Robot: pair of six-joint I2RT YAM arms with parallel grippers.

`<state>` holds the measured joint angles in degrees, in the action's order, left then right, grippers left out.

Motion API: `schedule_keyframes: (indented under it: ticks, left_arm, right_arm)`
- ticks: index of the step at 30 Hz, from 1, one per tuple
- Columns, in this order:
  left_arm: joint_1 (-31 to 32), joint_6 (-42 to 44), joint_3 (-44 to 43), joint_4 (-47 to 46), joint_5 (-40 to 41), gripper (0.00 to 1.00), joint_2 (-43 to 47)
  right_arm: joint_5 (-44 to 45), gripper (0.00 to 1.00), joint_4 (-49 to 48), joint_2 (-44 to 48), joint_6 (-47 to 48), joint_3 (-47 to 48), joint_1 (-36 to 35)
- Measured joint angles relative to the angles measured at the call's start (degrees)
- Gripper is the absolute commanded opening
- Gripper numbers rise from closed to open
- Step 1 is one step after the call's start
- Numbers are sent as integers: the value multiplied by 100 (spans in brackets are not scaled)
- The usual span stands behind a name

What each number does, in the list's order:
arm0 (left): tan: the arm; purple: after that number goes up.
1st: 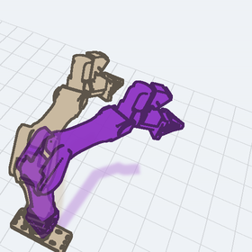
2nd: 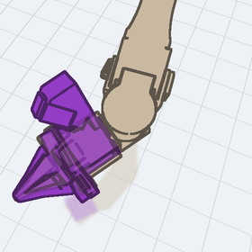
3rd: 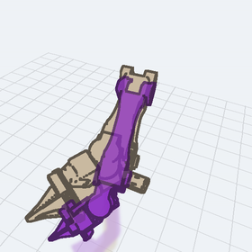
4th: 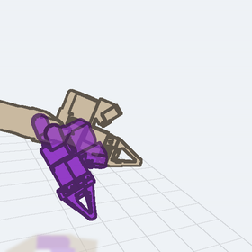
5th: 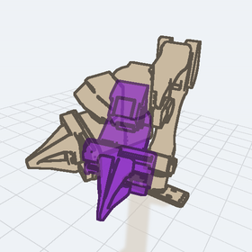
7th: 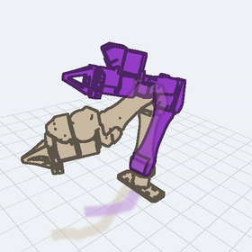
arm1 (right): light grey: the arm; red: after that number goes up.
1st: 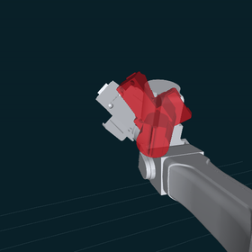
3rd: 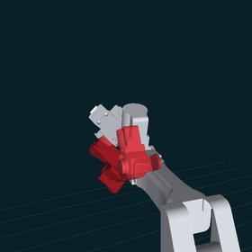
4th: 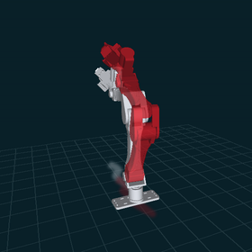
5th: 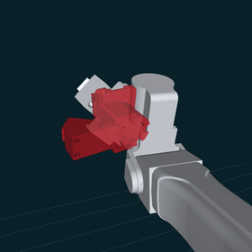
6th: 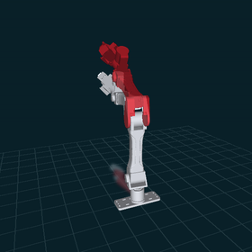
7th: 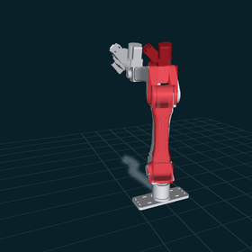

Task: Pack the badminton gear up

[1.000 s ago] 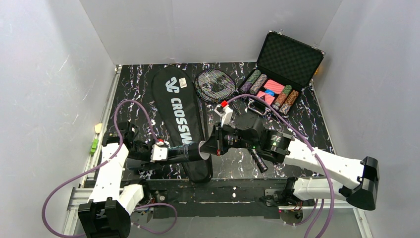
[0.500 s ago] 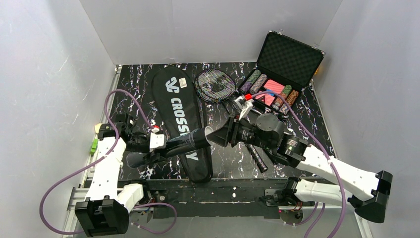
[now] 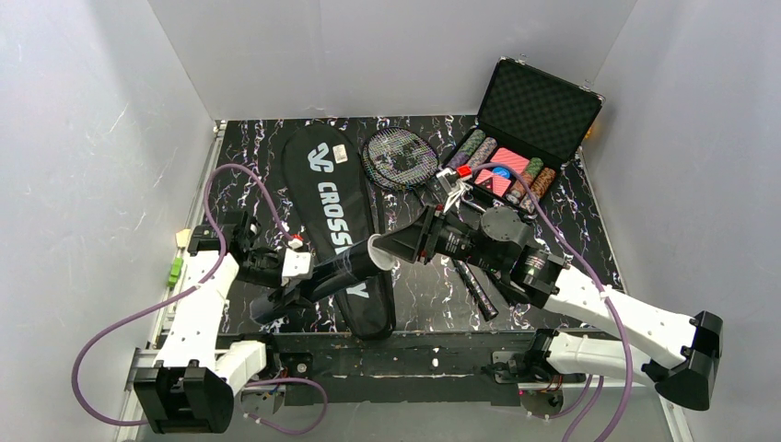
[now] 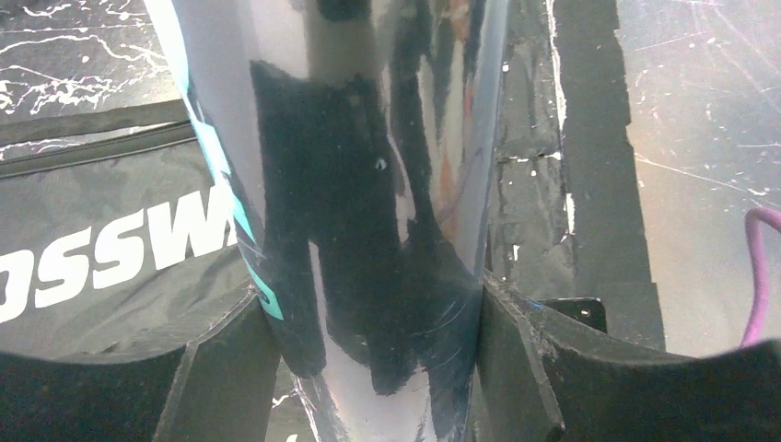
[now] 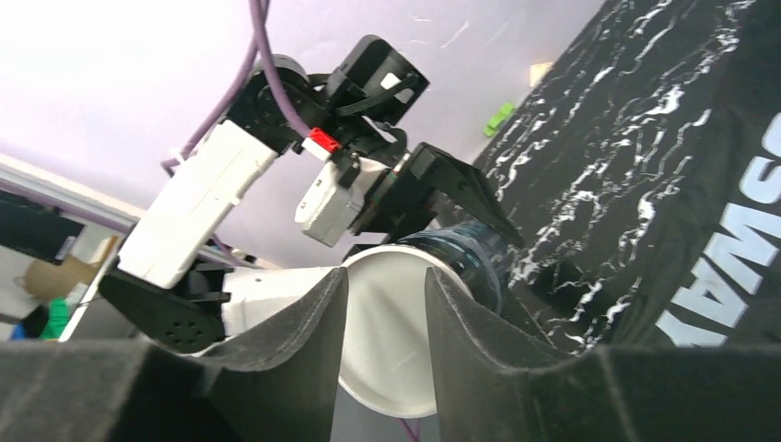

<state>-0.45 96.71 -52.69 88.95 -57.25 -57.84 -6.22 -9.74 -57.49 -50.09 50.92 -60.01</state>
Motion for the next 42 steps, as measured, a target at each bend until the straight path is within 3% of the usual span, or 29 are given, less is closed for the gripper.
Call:
schedule_keyframes:
  ticks: [5, 14, 17, 22, 28, 33, 42]
  left_arm:
    - [122, -179, -83, 101, -96, 0, 0]
    - [170, -409, -254, 216, -168, 0, -2]
    - [186, -516, -256, 164, -197, 0, 11]
    - [254, -1047, -192, -457, -389, 0, 219]
    - [315, -2111, -11, -1587, -673, 0, 417]
    - [275, -3316, 125, -2645, -533, 0, 393]
    - [-973, -5827, 164, -4830, 1032, 4, -326]
  right_arm:
    - [-98, 52, -376, 81, -192, -122, 2]
    - [-42, 44, -382, 105, -221, -72, 33]
    - [87, 44, 39, 251, -107, -7, 37]
    - [330, 51, 1534, 634, 304, 367, 144]
    - [560, 59, 3314, 955, 820, 1038, 824]
    - [785, 65, 4015, 1204, 1172, 1633, 1416]
    - [1010, 65, 4594, 1287, 1364, 1427, 1722]
